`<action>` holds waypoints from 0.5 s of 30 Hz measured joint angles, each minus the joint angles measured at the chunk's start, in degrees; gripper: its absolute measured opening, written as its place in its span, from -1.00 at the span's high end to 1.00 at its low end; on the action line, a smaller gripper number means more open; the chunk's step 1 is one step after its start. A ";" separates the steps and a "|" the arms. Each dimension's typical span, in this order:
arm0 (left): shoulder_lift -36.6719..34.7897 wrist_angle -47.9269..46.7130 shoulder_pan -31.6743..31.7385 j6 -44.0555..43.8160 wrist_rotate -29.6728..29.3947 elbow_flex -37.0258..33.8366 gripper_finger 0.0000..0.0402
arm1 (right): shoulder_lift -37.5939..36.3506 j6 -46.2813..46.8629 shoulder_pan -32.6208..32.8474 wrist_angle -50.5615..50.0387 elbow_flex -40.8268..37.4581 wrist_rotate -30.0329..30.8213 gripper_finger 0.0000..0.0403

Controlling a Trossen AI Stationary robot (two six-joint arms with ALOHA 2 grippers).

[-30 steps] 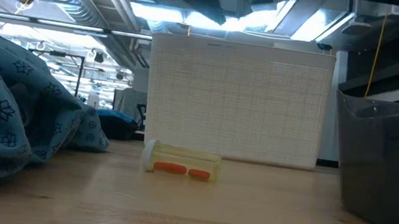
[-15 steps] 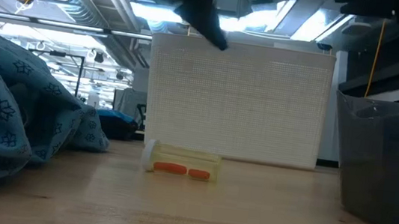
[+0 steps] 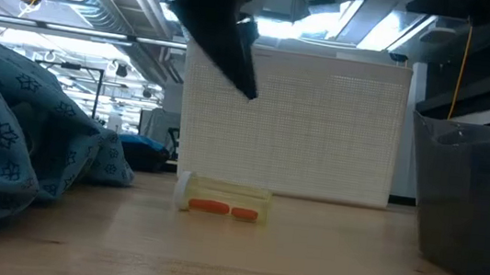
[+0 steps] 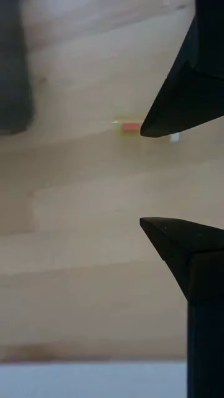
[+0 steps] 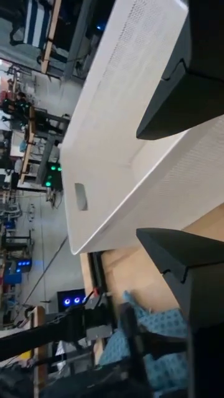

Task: Pick & place medical supplies in basket/bin
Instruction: Put the yellow pill bottle into the blue bin

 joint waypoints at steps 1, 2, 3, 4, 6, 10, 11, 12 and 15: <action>0.38 -0.62 -0.42 -1.47 0.13 -0.02 -0.10 | 0.00 -0.97 0.00 1.01 0.00 -0.12 -0.22; 0.92 -0.21 -0.83 -2.96 0.12 -0.02 -0.10 | 0.00 -1.85 0.00 1.91 0.01 -0.66 -0.22; 1.48 0.36 -1.26 -4.53 0.07 0.03 -0.10 | 0.00 -3.27 0.00 3.21 0.00 -1.65 -0.22; 2.10 0.30 -1.78 -6.10 0.08 0.04 -0.10 | 0.00 -4.83 0.00 4.79 0.00 -2.56 -0.22; 3.39 0.20 -2.60 -9.23 0.08 0.00 -0.10 | 0.00 -7.06 0.00 6.81 0.02 -4.22 -0.22; 4.98 0.21 -3.85 -11.71 0.17 -0.02 -0.10 | 0.00 -8.76 0.00 8.15 0.02 -5.59 -0.22; 5.08 0.32 -4.03 -12.16 0.38 -0.02 -0.10 | 0.00 -8.77 0.00 8.15 0.02 -5.80 -0.22; 5.14 0.00 -4.11 -12.70 0.38 0.00 -0.10 | 0.00 -8.78 0.00 8.17 0.01 -5.82 -0.21; 5.12 -1.14 -4.37 -14.30 0.26 0.00 -0.10 | 0.00 -8.82 0.00 8.18 0.00 -5.84 -0.21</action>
